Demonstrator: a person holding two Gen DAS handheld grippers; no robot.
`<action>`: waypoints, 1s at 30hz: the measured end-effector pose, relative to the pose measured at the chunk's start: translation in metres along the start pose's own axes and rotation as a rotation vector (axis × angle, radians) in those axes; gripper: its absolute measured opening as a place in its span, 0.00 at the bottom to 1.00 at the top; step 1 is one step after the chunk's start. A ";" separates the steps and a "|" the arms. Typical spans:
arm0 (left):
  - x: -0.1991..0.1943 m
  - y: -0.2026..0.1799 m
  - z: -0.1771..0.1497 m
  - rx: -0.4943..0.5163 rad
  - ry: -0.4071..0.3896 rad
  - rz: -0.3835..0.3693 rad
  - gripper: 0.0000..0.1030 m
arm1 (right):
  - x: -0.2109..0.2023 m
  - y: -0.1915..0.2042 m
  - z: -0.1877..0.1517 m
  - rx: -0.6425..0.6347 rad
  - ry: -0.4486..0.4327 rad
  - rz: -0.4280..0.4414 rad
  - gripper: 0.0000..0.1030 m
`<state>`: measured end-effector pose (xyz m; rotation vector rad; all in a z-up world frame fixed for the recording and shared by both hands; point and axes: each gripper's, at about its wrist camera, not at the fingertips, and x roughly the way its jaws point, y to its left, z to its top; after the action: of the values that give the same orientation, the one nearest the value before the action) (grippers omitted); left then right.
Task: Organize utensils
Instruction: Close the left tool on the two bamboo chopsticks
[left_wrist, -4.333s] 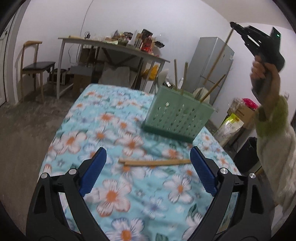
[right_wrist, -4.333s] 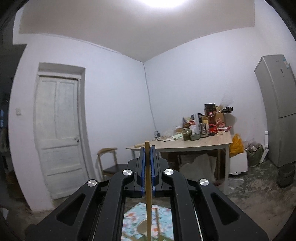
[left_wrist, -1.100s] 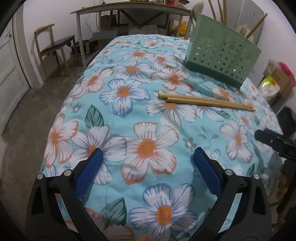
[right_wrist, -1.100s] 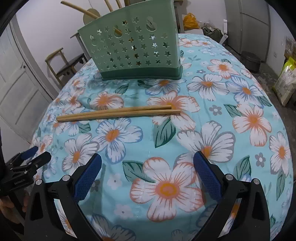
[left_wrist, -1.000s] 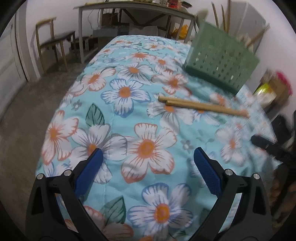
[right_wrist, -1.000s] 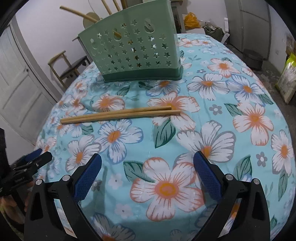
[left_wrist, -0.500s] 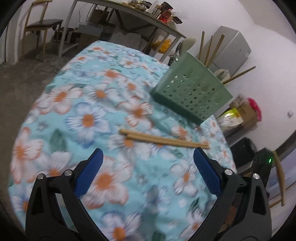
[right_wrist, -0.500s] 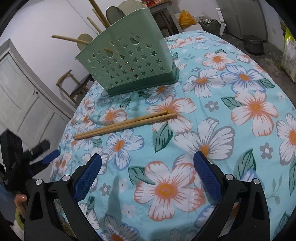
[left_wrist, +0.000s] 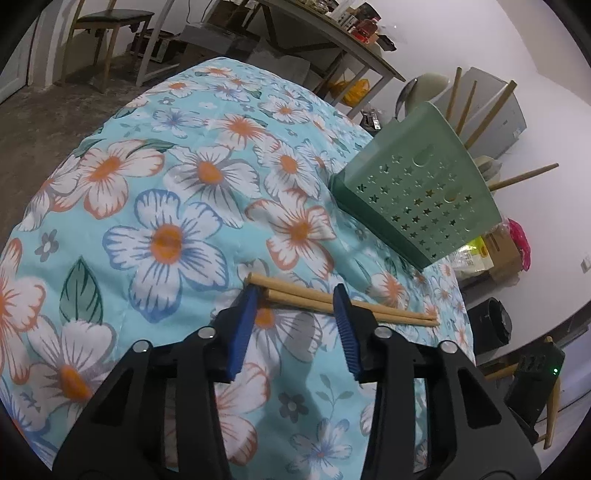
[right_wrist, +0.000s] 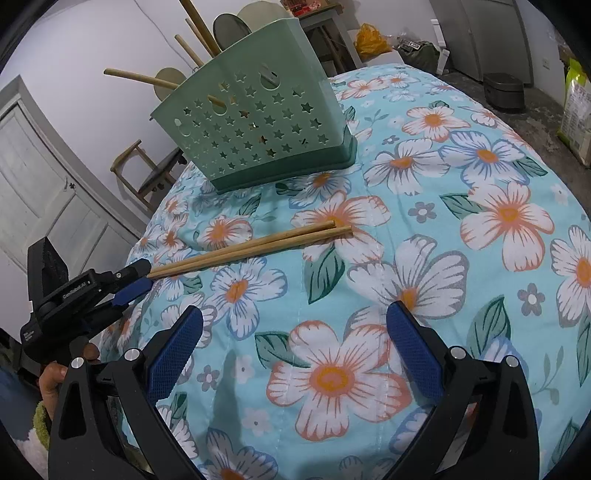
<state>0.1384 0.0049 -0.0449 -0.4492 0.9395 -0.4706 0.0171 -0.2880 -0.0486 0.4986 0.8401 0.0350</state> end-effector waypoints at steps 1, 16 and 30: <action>0.001 0.001 0.000 -0.002 -0.004 0.008 0.30 | 0.000 0.000 0.000 -0.001 0.000 -0.001 0.94; -0.029 -0.007 -0.015 0.059 -0.011 -0.028 0.11 | -0.001 -0.002 0.001 0.021 0.007 0.017 0.94; -0.069 -0.005 -0.047 0.196 0.034 0.002 0.08 | -0.002 -0.008 0.004 0.068 0.015 0.048 0.94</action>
<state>0.0628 0.0319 -0.0216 -0.2633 0.9167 -0.5639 0.0170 -0.2969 -0.0480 0.5835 0.8464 0.0546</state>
